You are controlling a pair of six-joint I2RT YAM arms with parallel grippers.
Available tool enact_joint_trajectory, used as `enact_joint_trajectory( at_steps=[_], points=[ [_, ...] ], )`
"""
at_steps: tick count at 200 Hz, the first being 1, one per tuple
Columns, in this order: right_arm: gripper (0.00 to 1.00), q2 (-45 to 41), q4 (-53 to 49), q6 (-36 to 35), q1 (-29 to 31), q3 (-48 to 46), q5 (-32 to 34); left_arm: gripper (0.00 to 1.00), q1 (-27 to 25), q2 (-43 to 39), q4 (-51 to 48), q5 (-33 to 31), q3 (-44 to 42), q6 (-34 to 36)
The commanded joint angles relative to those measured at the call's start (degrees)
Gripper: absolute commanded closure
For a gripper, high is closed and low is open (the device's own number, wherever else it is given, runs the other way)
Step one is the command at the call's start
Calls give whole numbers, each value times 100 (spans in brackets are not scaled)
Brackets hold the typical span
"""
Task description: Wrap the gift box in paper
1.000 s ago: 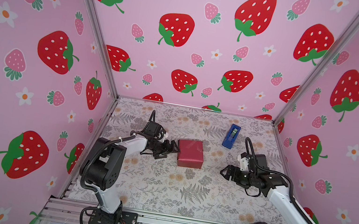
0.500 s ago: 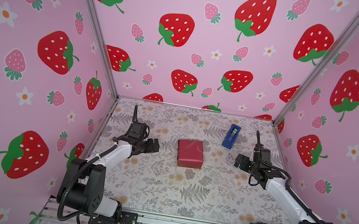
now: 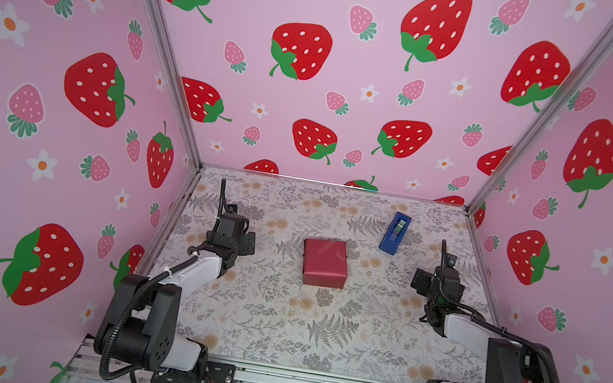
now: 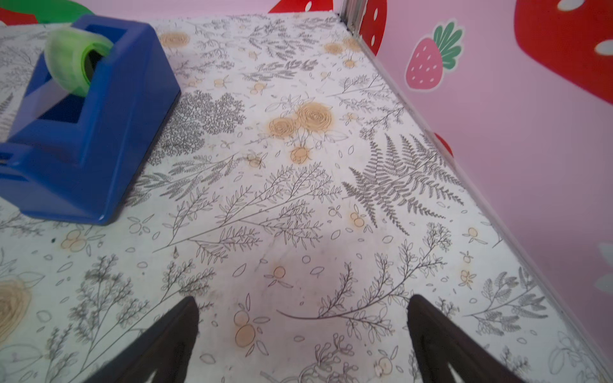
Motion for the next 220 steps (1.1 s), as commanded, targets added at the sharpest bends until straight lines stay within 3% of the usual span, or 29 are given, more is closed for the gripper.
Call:
enact_joint_trajectory(
  at_steps=[1,35,62,78,112,140,165,173,184,220],
  points=[
    [0,243,1067,-288,-61,4,311,0,17,126,1141,-331,-372,422],
    [0,386,2165,-482,-306,-243,-65,1,194,127,2229,103,-721,614],
    [0,552,3152,-301,-741,-577,-970,1,577,348,3269,736,-1080,478],
    [0,582,2891,-459,-766,-427,-1378,1,694,677,3881,943,-1245,367],
    [0,582,3159,-641,-768,-557,-1820,1,708,750,3786,1507,-1199,620],
    [0,692,3597,-949,-757,-710,-2554,1,695,759,3761,1515,-1178,658],
    [0,963,3969,-1170,-377,-826,-1844,1,623,767,3776,1346,-1187,691],
    [0,1060,4408,-1153,-362,-963,-1813,1,599,766,3799,1297,-1194,699],
    [0,966,3998,-1172,-352,-860,-1755,1,564,767,3820,1212,-1213,710],
    [0,1021,4116,-1167,-326,-864,-1655,1,552,771,3821,1179,-1212,721]
  ],
)
